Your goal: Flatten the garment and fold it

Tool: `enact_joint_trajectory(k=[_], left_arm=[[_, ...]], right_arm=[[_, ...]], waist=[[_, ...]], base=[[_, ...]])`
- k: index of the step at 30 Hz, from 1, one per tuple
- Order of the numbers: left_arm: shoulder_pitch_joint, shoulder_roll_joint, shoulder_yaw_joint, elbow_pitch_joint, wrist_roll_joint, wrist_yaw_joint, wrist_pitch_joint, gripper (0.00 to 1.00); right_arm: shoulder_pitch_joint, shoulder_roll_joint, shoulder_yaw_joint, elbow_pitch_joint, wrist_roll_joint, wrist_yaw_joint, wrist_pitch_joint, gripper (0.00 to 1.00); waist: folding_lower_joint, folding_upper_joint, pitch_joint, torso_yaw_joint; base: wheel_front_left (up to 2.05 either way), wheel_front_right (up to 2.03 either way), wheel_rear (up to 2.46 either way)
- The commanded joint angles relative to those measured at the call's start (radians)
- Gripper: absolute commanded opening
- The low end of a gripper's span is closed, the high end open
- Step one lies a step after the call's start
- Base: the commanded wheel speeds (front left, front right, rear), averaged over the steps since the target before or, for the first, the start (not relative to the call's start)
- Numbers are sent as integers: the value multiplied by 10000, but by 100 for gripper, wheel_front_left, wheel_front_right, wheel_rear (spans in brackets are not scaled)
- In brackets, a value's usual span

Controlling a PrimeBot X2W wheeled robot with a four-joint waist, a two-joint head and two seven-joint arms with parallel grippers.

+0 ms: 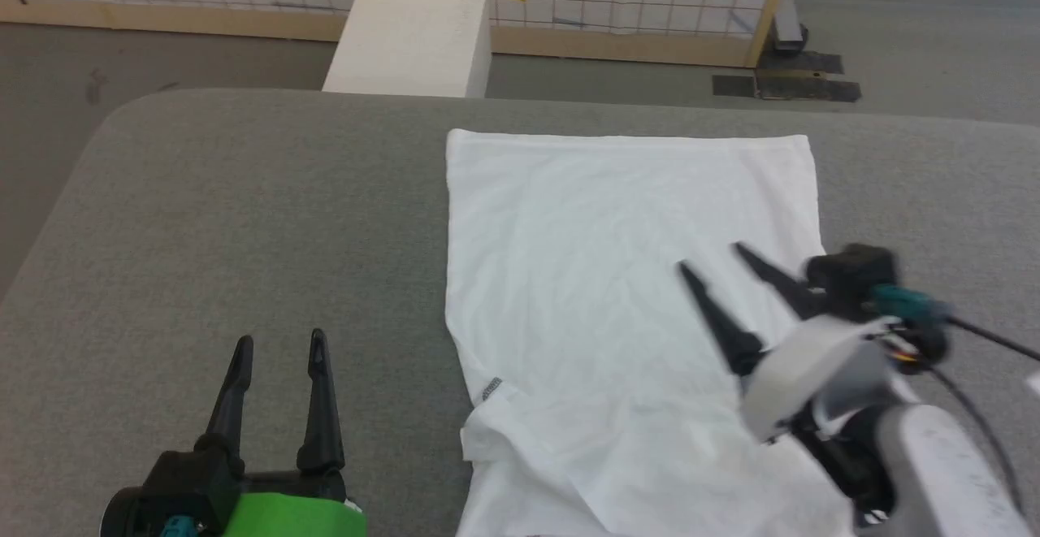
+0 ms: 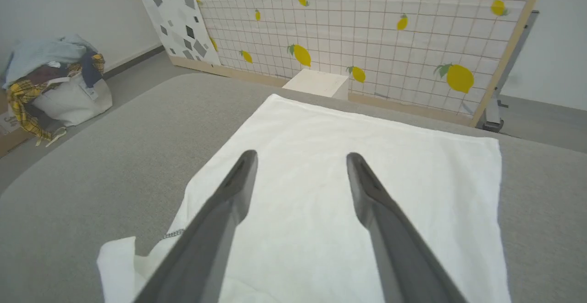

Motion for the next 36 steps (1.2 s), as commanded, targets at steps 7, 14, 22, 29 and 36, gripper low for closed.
enact_joint_trajectory(k=[7, 14, 22, 29, 36], left_arm=[[3, 103, -7, -55, -42, 83, -20, 100], [131, -139, -142, 26, -281, 43, -172, 100], [-207, -243, -15, 181, -636, -130, -320, 100], [-3045, 1086, 329, -263, -398, -781, 1190, 100], [-7260, 2095, 185, 320, -619, -1764, 3719, 100]], right_arm=[[1334, 510, -3278, -2093, -1199, -15, -346, 100], [2480, 1009, -4883, -2793, -2216, -15, -1224, 100], [3165, 1073, -5197, -2555, -1991, -15, -1865, 100], [2649, 1075, -4897, -2987, -2113, -15, -1847, 100], [1831, 1076, -4352, -3557, -2380, -15, -1712, 100]], waist=[[0, 0, 197, -579], [0, 0, 325, -826], [0, 0, 647, -911], [0, 0, 1511, -989], [0, 0, 2975, -1111]], base=[[0, 0, 0], [0, 0, 0], [0, 0, 0], [0, 0, 0], [0, 0, 0]])
